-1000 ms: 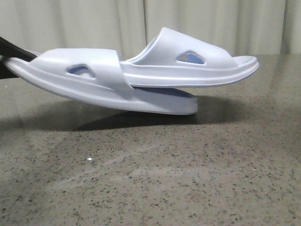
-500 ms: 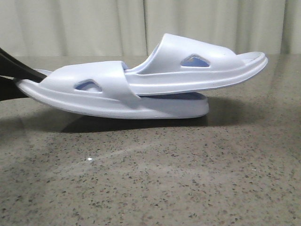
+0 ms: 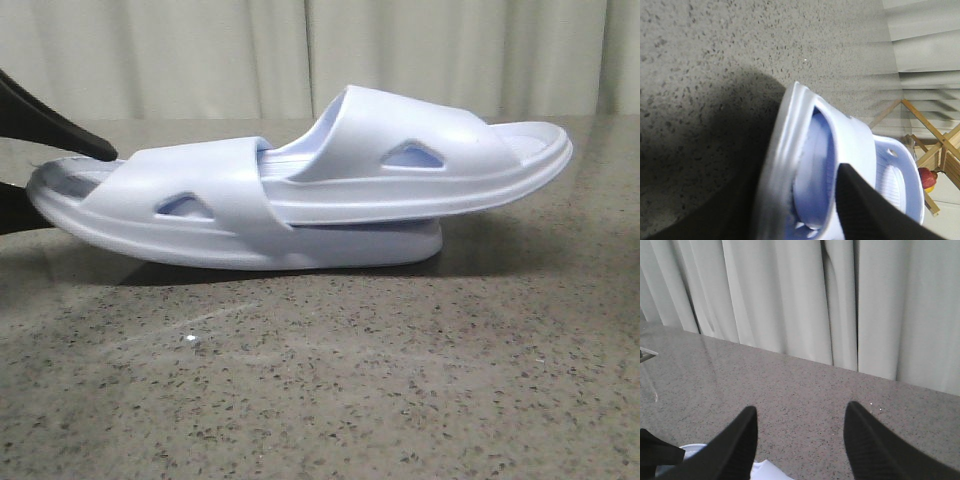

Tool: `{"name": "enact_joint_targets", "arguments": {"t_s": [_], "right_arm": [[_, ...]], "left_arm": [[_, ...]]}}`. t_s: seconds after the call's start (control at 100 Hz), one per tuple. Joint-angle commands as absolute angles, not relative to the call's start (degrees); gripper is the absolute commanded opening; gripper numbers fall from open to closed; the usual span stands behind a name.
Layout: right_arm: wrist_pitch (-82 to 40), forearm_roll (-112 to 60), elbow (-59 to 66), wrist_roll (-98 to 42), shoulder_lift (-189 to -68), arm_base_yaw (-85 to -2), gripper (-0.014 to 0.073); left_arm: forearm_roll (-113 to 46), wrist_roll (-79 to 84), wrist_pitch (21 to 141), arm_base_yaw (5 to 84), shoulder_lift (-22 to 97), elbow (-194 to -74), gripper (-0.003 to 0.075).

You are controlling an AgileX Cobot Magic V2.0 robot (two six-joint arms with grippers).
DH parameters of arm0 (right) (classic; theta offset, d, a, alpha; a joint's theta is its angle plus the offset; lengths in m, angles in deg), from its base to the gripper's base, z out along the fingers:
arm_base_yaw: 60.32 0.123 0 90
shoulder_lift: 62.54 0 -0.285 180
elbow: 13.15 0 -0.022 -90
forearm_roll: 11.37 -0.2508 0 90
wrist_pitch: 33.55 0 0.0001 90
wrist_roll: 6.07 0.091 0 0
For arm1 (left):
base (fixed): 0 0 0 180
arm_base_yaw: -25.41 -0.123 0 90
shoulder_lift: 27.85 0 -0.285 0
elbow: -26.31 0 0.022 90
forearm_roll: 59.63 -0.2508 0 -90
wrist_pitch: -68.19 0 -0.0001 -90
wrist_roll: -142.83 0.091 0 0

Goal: Insert blue slippers together front up
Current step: 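Open the left gripper and withdraw both grippers from the slippers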

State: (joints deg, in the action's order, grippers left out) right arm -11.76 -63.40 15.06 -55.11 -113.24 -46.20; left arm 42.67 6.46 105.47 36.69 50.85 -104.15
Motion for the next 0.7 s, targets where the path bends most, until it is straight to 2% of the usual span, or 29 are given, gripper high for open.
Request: {"name": "enact_joint_targets", "arguments": {"t_s": [0.0, 0.36, 0.69], "right_arm": [[-13.65, -64.06, 13.19, -55.97, -113.0, -46.37, 0.0334], [-12.32, -64.06, 13.19, -55.97, -113.0, -46.37, 0.0334], [-13.58, -64.06, 13.68, -55.97, -113.0, -46.37, 0.0334]], "left_arm": [[46.99, 7.06, 107.24, 37.32, 50.08, -105.77, 0.0381], [46.99, 14.62, 101.91, 37.07, 49.97, -106.31, 0.04], [46.99, 26.28, 98.2, 32.31, 48.09, -110.66, 0.0407]]}}
